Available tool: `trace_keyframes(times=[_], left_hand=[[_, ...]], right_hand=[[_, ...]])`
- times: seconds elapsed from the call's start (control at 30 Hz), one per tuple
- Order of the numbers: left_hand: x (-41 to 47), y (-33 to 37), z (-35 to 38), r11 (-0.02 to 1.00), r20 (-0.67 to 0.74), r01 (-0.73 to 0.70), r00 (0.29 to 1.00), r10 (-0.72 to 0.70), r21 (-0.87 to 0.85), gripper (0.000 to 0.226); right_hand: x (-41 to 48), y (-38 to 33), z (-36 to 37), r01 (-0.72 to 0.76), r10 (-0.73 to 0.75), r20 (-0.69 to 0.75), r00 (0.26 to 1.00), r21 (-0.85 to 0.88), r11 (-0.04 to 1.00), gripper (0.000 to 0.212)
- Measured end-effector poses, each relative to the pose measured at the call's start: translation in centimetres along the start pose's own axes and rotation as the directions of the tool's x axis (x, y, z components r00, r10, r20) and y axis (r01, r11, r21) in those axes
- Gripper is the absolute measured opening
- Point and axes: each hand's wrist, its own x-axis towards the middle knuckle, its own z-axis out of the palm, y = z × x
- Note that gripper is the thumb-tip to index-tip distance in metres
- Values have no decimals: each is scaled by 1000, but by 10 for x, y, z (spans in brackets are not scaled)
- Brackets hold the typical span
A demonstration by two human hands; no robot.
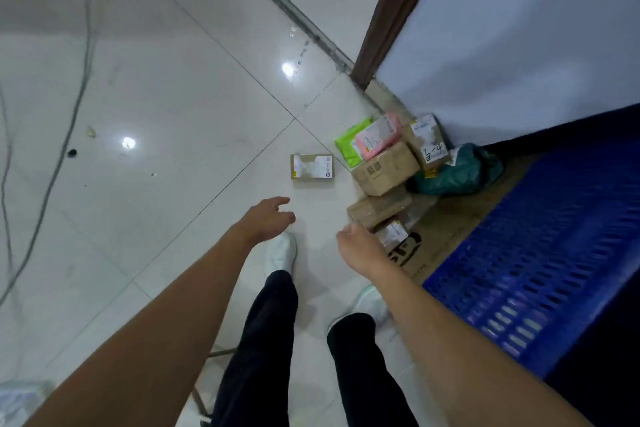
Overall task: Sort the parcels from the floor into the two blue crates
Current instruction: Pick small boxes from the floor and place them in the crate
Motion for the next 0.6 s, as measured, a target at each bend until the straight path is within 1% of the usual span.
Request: trace_keyframes(times=[0.03,0.1,0.13,0.2,0.23,0.27,0.33,0.47,0.6], left_hand=[[18,-6,2,1000,-6,6,1000,-6,-11,60],[54,-13,3,999,-14,8,1000,-9,-42,62],[66,-14,4,998,-16,14,1000,-15,-66,63],[108,-21,7,994,-18,21,1000,-23,-103,65],[130,-24,8,993,-17,23,1000,-25,-113,66],[151,-26,9,992,-11,29,999,-31,-123,66],[195,-30,12,987,-6,33,999,-35,-158,66],[270,-40,20,974,-48,41,997,-53,-221,65],[317,-43,32,963,-81,12,996,-35,-270,64]], right_hand=[[20,-1,4,-7,7,7,1000,-1,1000,18],[59,-4,8,-24,24,-1,1000,24,999,10],[71,-6,5,-30,30,4,1000,45,999,14],[115,-7,9,-54,55,-5,998,51,997,41],[138,-8,10,-63,64,-19,998,41,997,49],[161,-9,10,-68,69,-24,997,35,997,53],[207,-12,13,-77,78,-21,997,46,996,56],[284,-12,22,-91,93,-22,995,86,992,60],[336,-14,31,-137,145,-43,988,164,977,62]])
